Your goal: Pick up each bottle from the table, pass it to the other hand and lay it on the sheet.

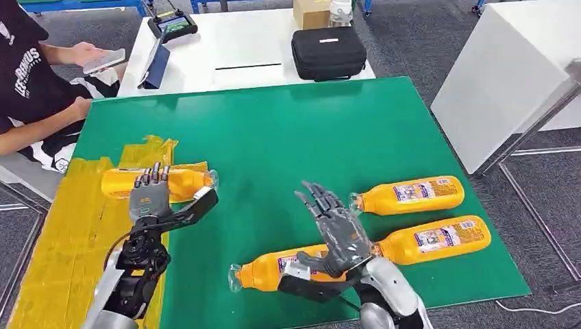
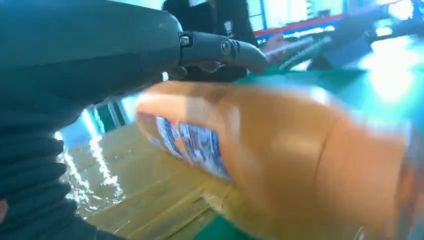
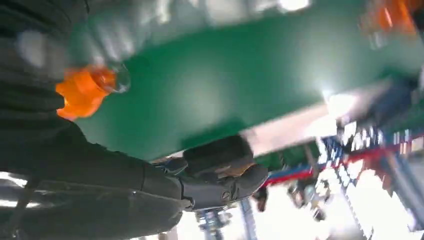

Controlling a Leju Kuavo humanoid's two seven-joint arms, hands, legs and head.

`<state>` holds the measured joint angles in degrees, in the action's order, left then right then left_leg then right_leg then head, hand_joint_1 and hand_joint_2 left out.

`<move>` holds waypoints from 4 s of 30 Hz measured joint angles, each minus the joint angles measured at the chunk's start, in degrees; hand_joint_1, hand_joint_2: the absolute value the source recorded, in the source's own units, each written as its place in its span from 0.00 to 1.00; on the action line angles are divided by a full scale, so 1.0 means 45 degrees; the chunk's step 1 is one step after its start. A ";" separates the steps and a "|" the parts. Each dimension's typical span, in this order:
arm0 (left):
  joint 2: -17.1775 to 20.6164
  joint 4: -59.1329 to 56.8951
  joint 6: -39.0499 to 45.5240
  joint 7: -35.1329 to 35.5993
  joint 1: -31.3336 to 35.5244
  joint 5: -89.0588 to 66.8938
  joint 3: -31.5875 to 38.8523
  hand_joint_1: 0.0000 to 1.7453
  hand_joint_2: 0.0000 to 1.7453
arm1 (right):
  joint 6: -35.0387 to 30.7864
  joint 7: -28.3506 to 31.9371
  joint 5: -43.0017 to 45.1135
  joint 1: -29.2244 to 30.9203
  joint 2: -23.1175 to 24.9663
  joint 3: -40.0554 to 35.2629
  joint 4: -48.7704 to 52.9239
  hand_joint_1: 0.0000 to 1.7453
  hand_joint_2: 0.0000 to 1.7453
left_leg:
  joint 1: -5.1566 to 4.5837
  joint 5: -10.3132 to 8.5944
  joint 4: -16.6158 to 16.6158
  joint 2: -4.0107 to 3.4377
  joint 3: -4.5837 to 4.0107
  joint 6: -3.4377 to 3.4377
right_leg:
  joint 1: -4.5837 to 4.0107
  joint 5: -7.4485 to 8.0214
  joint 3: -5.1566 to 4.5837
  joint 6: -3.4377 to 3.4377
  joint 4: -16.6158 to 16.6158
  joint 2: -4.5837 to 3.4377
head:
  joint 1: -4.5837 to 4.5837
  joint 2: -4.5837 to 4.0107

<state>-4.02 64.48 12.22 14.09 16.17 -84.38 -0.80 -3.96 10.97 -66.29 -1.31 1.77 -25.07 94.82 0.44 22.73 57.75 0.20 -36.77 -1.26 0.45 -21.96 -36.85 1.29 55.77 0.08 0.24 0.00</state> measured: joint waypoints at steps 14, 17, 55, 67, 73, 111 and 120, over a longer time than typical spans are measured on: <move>-0.0841 0.2670 0.1121 -0.3856 -0.1071 0.6314 0.0737 0.00 0.00 | 0.1727 0.0233 0.0256 0.0347 -0.2181 -0.2152 -0.1196 0.00 1.00 | 0.0002 0.0003 0.0000 0.0003 -0.0004 -0.0003 | -0.0001 -0.0002 0.0001 0.0000 -0.0002 0.0003 | 0.0000 0.0000; -0.0841 0.2850 0.1131 -0.3841 -0.1079 0.6736 0.0737 0.00 0.00 | 0.1896 -0.0380 0.0139 0.0425 -0.2404 -0.2555 -0.1657 0.00 1.00 | 0.0003 0.0003 -0.0001 0.0004 -0.0005 -0.0003 | -0.0002 -0.0001 0.0002 0.0001 -0.0001 0.0003 | 0.0000 0.0000; -0.0846 0.2972 0.1723 -0.3836 -0.1165 0.7712 0.0582 0.00 0.00 | 0.1357 -0.3536 -0.2207 0.1071 -0.1612 -0.2719 -0.3973 1.00 1.00 | 0.0025 0.0018 -0.0007 -0.0015 0.0171 0.0038 | -0.0015 0.0011 0.0148 -0.0033 -0.0011 -0.0024 | 0.0005 0.0000; -0.0846 0.2923 0.1845 -0.4050 -0.1259 0.7858 0.0494 0.00 0.00 | -0.0412 -0.3434 -0.2206 0.0703 -0.1199 -0.1941 -0.3934 1.00 1.00 | 0.0013 0.0019 -0.0007 -0.0004 0.0141 0.0024 | -0.0010 -0.0003 0.0136 -0.0013 -0.0009 -0.0019 | 0.0000 0.0000; -0.0992 0.3137 0.0819 -0.5596 -0.1562 1.0400 0.0392 0.00 1.00 | -0.3624 -0.1912 0.1206 0.0266 -0.0343 -0.0309 -0.2792 1.00 1.00 | 0.0010 0.0013 -0.0005 -0.0005 0.0096 0.0014 | -0.0006 0.0003 0.0080 -0.0009 -0.0008 -0.0020 | 0.0005 0.0000; -0.1103 0.4060 -0.4984 -0.6347 -0.1101 1.8500 -0.3236 0.00 1.00 | -0.4807 0.2409 0.8643 0.1812 0.1876 0.1685 -0.3916 1.00 1.00 | 0.0013 0.0014 -0.0005 -0.0001 0.0050 0.0014 | -0.0008 -0.0004 0.0049 -0.0003 -0.0004 -0.0016 | 0.0000 0.0000; -0.1099 0.4060 -0.5252 -0.6289 -0.0851 1.8859 -0.3751 0.00 1.00 | -0.4666 0.1957 0.7255 0.2603 0.2119 0.0515 -0.5611 1.00 1.00 | 0.0019 0.0013 -0.0005 -0.0001 0.0046 0.0016 | -0.0010 -0.0005 0.0045 -0.0004 -0.0002 -0.0016 | 0.0000 0.0000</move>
<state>-8.96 82.75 -11.41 -14.21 12.34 0.48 -17.68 -24.96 19.78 -33.64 10.41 11.30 -22.76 69.57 0.53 22.79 57.72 0.20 -36.57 -1.19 0.40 -21.98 -36.65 1.27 55.77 0.01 0.24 0.00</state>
